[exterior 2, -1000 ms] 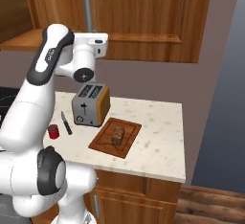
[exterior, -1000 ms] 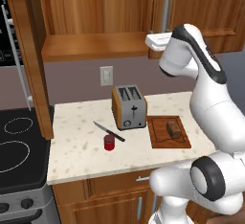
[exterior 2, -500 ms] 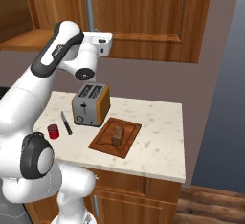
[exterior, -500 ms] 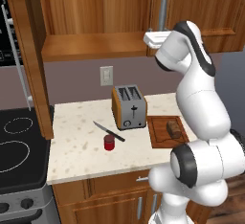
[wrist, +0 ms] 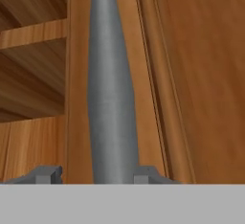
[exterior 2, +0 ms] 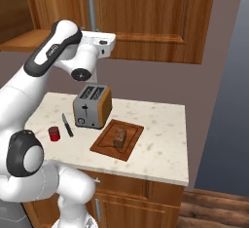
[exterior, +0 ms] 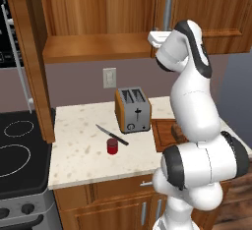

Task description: Pick the bread, place it on the cutting board, pick the jam, place it on the counter, and close the cabinet.

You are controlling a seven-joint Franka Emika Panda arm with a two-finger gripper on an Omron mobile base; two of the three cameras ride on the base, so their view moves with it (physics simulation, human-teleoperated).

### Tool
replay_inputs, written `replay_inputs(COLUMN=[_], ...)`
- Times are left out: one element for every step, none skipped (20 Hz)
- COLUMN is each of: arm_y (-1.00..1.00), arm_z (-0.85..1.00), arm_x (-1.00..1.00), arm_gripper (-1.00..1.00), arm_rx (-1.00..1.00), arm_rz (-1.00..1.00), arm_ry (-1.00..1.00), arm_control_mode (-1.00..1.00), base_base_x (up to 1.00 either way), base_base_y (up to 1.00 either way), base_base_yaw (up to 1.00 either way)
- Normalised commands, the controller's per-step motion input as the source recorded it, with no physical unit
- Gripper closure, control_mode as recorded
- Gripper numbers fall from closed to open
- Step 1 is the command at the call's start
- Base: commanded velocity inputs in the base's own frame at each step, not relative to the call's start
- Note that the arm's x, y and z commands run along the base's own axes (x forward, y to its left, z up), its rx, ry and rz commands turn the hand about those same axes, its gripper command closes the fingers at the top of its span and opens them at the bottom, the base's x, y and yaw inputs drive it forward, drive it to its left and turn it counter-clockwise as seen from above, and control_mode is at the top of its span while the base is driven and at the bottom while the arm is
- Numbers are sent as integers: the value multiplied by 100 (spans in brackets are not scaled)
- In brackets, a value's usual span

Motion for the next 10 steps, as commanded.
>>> replay_inputs(arm_y=[0, 0, 0, 0, 0, 0, 0, -4, -8, -9], arm_z=[0, 0, 0, 0, 0, 0, 0, 0, 0, 0], arm_x=[29, 15, 3, 0, 0, 0, 0, 0, 0, -1], arm_gripper=[-100, -100, -100, -100, -100, -100, -100, -100, -100, -100], arm_rx=[0, 0, 0, 0, 0, 0, 0, 0, 0, 0], arm_rz=[-1, 0, 0, 0, 0, 0, 0, 0, 0, 0], arm_ry=[-2, -3, -2, -2, -3, -5, -6, -7, -7, -7], arm_control_mode=[-100, -100, -100, -100, -100, -100, -100, -100, -100, -100], base_base_x=[0, 0, 0, 0, 0, 0, 0, 0, 0, 0], base_base_y=[0, 0, 0, 0, 0, 0, 0, 0, 0, 0], base_base_yaw=[0, 0, 0, 0, 0, 0, 0, 0, 0, 0])
